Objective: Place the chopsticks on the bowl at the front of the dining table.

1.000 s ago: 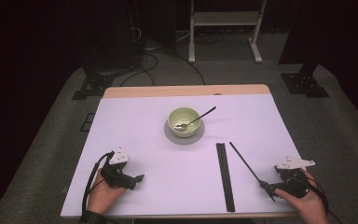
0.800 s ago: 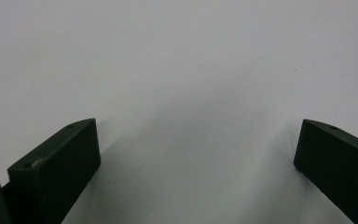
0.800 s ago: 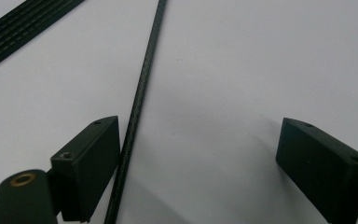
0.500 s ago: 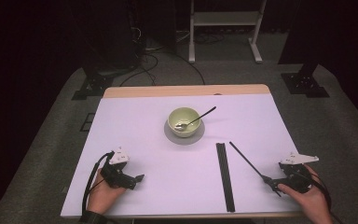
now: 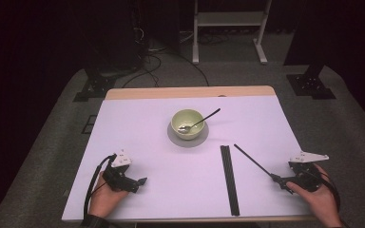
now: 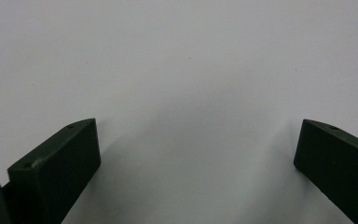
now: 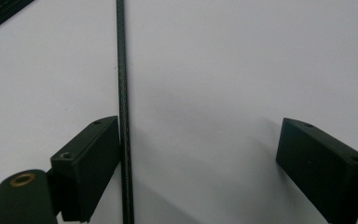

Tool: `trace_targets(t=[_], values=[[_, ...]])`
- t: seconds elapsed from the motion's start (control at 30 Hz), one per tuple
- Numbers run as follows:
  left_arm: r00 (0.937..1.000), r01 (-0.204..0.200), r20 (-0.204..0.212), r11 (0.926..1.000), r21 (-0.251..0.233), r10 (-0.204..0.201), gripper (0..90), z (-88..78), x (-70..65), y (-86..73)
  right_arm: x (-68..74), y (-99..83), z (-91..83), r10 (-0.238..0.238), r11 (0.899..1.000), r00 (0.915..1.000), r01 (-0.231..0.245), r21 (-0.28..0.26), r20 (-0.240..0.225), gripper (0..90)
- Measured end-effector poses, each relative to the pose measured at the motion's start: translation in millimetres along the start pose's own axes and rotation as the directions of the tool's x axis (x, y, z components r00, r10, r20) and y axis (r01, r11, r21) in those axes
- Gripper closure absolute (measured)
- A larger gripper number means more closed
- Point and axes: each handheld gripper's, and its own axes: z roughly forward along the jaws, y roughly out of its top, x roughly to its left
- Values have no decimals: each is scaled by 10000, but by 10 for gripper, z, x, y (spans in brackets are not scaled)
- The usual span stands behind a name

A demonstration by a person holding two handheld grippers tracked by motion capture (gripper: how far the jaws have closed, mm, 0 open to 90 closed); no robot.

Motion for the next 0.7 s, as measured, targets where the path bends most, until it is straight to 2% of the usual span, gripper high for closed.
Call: trace_targets(t=[0.27, 0.57, 0.7], values=[[10000, -2, -4, 10000, -2, 2, 0, 0, 0, 0, -100, 2, 16, 198, 9998, 9998, -198, -70, 39, 121], [10000, -3, -4, 10000, 7, 3, 0, -1, 0, 0, -116, 10, 23, 131, 9999, 9999, -131, 22, -94, 115], [10000, -3, -1, 10000, 6, 3, 0, -1, 0, 0, -119, 35, 12, 155, 9999, 9994, -157, -37, -296, 162]])
